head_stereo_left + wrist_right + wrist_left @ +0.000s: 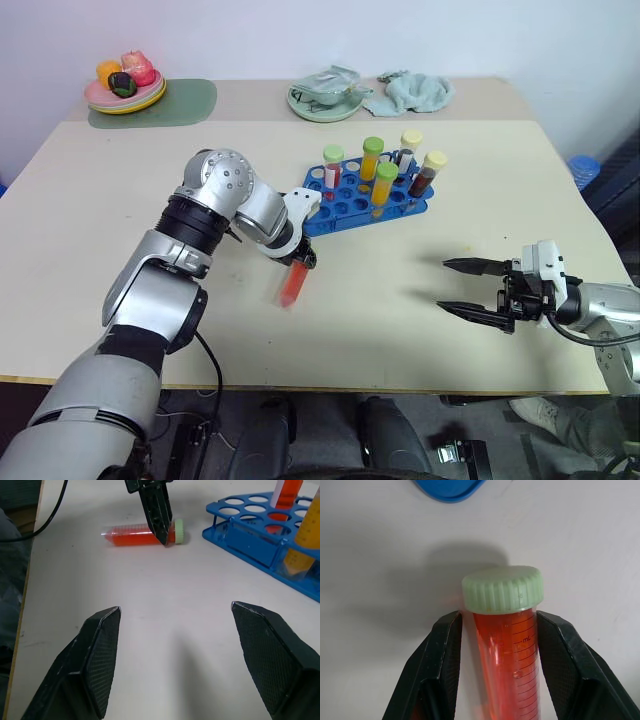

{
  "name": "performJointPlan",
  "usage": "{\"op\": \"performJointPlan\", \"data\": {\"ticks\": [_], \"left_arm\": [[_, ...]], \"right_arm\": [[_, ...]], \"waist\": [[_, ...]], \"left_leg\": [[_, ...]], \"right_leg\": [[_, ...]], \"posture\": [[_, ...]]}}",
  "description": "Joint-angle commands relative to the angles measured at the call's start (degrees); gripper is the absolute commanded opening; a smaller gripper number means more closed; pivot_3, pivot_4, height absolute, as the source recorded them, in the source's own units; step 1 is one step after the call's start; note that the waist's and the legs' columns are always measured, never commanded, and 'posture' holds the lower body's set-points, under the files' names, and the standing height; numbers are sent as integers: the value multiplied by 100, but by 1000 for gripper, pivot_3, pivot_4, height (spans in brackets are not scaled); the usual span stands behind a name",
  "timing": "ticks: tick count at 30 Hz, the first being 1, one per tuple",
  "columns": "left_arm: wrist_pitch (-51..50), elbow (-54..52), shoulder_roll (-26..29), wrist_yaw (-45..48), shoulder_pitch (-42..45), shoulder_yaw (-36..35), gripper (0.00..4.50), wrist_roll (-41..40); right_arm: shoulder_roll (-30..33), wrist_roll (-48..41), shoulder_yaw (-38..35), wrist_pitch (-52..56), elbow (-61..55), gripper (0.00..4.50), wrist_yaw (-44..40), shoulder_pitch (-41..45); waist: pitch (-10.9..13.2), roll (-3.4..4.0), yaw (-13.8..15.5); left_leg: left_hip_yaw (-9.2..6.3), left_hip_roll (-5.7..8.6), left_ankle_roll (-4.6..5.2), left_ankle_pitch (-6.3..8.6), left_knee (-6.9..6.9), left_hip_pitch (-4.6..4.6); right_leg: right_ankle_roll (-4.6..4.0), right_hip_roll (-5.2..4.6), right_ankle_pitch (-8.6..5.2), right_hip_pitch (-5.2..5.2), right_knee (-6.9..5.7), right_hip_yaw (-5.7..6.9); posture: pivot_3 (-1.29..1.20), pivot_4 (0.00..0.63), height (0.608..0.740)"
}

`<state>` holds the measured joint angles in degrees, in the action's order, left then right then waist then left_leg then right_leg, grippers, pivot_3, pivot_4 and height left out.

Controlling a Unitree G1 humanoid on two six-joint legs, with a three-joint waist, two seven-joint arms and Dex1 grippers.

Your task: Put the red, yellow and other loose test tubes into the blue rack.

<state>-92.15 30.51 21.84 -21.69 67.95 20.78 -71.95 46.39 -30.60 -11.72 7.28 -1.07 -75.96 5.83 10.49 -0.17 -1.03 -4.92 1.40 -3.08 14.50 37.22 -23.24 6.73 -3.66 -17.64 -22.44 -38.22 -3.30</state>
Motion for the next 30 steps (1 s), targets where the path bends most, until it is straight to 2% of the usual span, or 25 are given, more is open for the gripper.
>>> {"op": "performJointPlan", "data": {"ticks": [1,11,14,15,18,22,24,27,30], "left_arm": [[-35,-14,-50,-165,-217,-168,1533,63],[-35,-1147,116,-254,-567,-1148,1533,-129],[-35,-1667,204,82,-698,-1436,1533,105],[133,-2034,275,451,-712,-1495,1533,185],[1381,-3375,661,1968,-964,-1383,1533,772],[3098,-4661,1034,2997,-1603,-1252,1533,1983],[3807,-4813,1034,3272,-1784,-1134,1533,2603],[5026,-4667,728,3401,-2111,-1072,1533,3540],[6929,-4248,580,3867,-2521,-321,1533,5048]], "right_arm": [[58,-85,-8,48,-122,3621,-82,142],[140,-193,-108,430,-292,3621,-86,271],[116,-222,-89,583,-384,3621,6,345],[117,-234,-86,629,-414,3621,29,368],[132,-274,-106,728,-479,3621,63,395],[121,-320,-157,811,-515,3621,119,388],[115,-337,-170,840,-530,3621,157,395],[65,-364,-195,884,-580,3621,289,430],[-2,-420,-245,942,-687,3621,504,444]], "waist": [[-2,1,2],[0,-3,4],[0,-3,1],[0,-3,1],[0,-3,3],[-3,2,10],[-2,1,27],[-1,-2,43],[0,-3,41]], "left_leg": [[0,0,0,0,0,1],[-2,-1,-4,-2,3,-9],[-3,-1,-5,-3,2,-9],[-3,-1,-5,-3,2,-10],[2,-1,-12,-7,1,-14],[9,-4,-24,-13,-8,-13],[9,-3,-23,-13,-8,-11],[9,-1,-21,-12,-5,-11],[10,0,-19,-11,-5,-12]], "right_leg": [[0,0,0,1,0,0],[0,-2,0,-14,-8,-1],[0,-3,0,-15,-8,-2],[0,-3,0,-16,-8,-2],[0,-1,0,-20,-8,-1],[-1,-2,1,-19,0,-2],[-1,-2,1,-12,3,-1],[0,-3,1,-8,7,-1],[1,-3,2,-6,11,-1]], "posture": [[0,150,740],[0,150,740],[0,150,740],[0,150,740],[0,150,740],[0,150,740],[0,150,740],[0,150,740],[0,150,740]]}}
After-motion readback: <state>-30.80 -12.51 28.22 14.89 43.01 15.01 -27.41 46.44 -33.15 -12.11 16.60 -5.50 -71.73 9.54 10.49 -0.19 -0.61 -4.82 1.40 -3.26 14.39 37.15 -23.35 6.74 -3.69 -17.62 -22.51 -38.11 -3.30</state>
